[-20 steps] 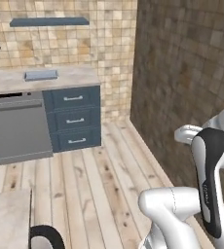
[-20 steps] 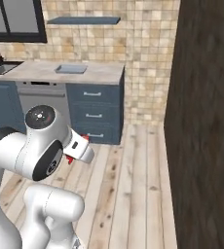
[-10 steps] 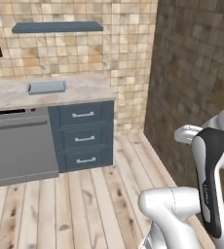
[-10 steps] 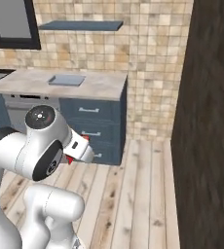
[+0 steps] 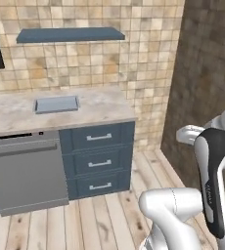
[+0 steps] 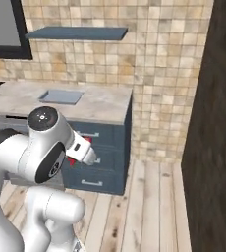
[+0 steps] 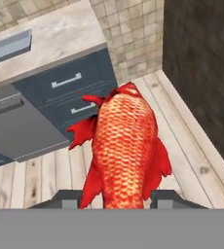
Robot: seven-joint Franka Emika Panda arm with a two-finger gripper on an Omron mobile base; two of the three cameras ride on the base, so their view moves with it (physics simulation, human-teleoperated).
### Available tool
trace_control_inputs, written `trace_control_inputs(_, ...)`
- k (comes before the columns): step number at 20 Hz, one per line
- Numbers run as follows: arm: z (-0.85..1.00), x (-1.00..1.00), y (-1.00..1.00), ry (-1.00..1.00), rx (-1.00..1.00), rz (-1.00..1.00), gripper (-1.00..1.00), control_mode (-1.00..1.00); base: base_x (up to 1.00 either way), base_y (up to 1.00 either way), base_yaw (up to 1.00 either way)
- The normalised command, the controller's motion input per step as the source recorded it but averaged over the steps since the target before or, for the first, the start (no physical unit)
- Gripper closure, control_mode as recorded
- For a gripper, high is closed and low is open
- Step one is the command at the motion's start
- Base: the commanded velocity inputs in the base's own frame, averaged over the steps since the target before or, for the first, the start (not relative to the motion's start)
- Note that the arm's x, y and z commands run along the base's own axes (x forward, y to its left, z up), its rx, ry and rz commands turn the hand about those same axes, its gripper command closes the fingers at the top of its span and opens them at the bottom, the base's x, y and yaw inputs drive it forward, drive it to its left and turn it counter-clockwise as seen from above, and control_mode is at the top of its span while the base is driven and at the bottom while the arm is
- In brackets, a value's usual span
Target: Take the fish out of the fridge, briefly rinse it in the sink, and place it on the tray next to the sink.
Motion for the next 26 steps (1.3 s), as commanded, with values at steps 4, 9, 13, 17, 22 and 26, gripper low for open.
trace_control_inputs(4, 0.00, 0.00, 0.00, 0.00, 0.00, 0.00, 1.00, 1.00, 1.00, 1.00, 0.00)
trace_control_inputs(9, 0.00, 0.00, 0.00, 0.00, 0.00, 0.00, 1.00, 1.00, 0.92, 1.00, -0.02)
trace_control_inputs(13, 0.00, 0.00, 0.00, 0.00, 0.00, 0.00, 1.00, 1.00, 0.27, 1.00, -0.10)
trace_control_inputs(17, 0.00, 0.00, 0.00, 0.00, 0.00, 0.00, 1.00, 1.00, -0.12, 1.00, -0.15)
trace_control_inputs(22, 0.00, 0.00, 0.00, 0.00, 0.00, 0.00, 1.00, 1.00, 0.17, 1.00, -0.09)
trace_control_inputs(26, 0.00, 0.00, 0.00, 0.00, 0.00, 0.00, 1.00, 1.00, 0.37, 1.00, 0.00)
